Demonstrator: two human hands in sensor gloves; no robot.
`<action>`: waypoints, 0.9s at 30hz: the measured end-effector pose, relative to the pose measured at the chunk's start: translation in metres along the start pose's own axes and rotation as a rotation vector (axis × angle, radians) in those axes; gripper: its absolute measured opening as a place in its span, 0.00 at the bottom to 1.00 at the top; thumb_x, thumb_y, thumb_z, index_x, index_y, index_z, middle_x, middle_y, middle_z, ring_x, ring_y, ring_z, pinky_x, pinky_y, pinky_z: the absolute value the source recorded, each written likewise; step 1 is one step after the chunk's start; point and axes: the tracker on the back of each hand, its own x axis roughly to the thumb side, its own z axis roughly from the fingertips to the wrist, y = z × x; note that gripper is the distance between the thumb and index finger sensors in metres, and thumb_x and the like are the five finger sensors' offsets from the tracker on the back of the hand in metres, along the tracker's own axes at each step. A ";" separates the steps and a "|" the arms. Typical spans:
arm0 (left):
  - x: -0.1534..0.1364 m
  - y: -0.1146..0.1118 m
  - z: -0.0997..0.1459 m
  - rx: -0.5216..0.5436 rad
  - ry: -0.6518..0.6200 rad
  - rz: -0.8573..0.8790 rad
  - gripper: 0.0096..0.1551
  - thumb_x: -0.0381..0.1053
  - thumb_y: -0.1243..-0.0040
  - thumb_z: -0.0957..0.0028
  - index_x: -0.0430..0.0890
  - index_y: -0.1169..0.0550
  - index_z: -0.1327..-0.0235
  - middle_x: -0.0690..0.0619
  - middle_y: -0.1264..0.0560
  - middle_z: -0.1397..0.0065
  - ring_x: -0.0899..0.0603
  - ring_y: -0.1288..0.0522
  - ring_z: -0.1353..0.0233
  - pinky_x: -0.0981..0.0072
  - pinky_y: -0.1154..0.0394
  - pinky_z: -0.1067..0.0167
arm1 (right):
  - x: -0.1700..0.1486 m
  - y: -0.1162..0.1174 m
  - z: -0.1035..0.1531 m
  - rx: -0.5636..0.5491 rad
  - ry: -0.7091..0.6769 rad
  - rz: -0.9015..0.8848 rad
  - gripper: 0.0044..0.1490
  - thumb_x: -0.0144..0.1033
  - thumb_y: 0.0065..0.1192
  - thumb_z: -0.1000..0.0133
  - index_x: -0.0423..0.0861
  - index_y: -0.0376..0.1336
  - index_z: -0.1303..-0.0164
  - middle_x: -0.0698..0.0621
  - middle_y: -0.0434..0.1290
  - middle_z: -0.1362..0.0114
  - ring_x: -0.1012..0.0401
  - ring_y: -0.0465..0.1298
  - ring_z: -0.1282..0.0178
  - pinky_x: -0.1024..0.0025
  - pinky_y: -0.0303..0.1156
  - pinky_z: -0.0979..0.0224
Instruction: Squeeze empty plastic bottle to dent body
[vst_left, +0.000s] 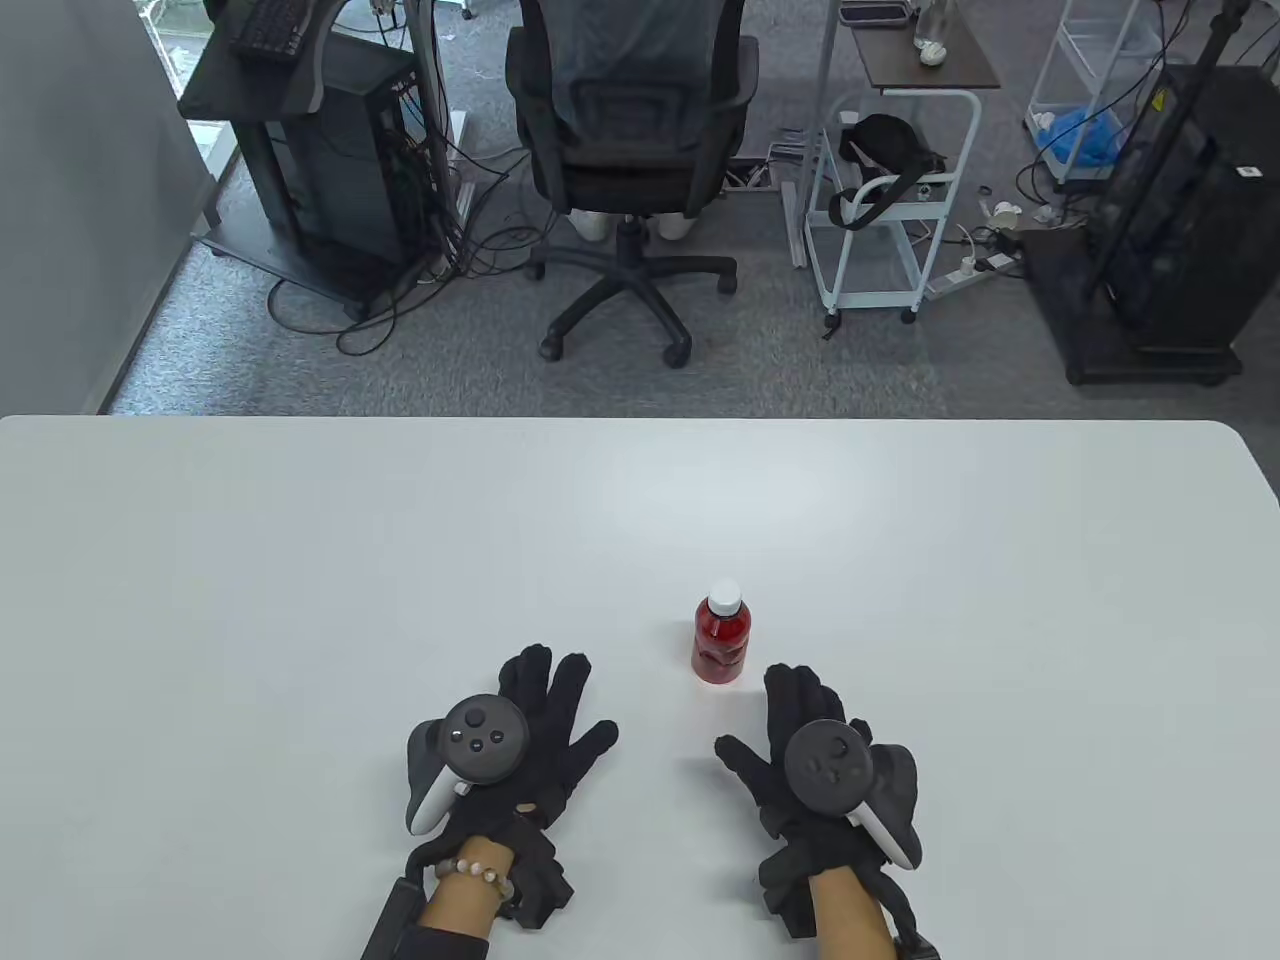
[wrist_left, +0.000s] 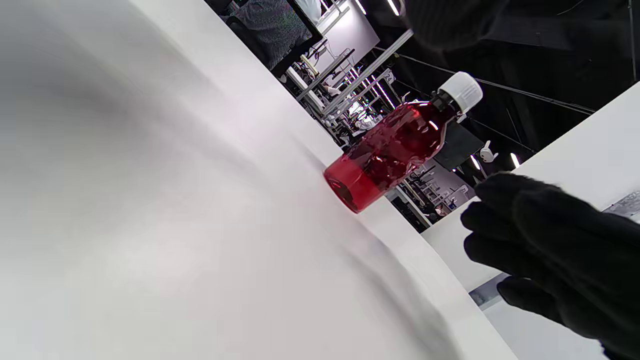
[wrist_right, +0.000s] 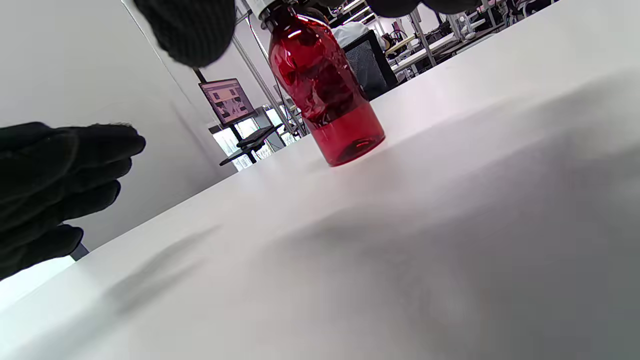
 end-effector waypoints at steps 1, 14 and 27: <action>0.000 0.000 0.000 -0.001 -0.001 0.003 0.47 0.65 0.51 0.33 0.47 0.55 0.13 0.42 0.71 0.16 0.33 0.73 0.17 0.31 0.74 0.33 | 0.001 0.000 0.000 0.003 -0.001 0.000 0.58 0.55 0.55 0.34 0.31 0.37 0.11 0.28 0.44 0.11 0.30 0.49 0.17 0.21 0.44 0.28; -0.002 -0.002 -0.002 -0.023 0.008 0.033 0.46 0.65 0.51 0.32 0.46 0.54 0.12 0.41 0.70 0.15 0.32 0.72 0.16 0.30 0.73 0.32 | -0.001 0.002 -0.003 0.014 0.000 -0.022 0.58 0.54 0.55 0.34 0.31 0.37 0.11 0.28 0.45 0.11 0.30 0.50 0.17 0.21 0.44 0.28; 0.002 0.006 0.001 -0.016 -0.010 0.093 0.46 0.65 0.52 0.32 0.46 0.54 0.12 0.40 0.69 0.15 0.31 0.71 0.16 0.29 0.73 0.33 | 0.003 0.011 -0.011 -0.007 -0.051 -0.032 0.62 0.49 0.63 0.36 0.35 0.30 0.13 0.31 0.43 0.10 0.33 0.51 0.16 0.21 0.44 0.26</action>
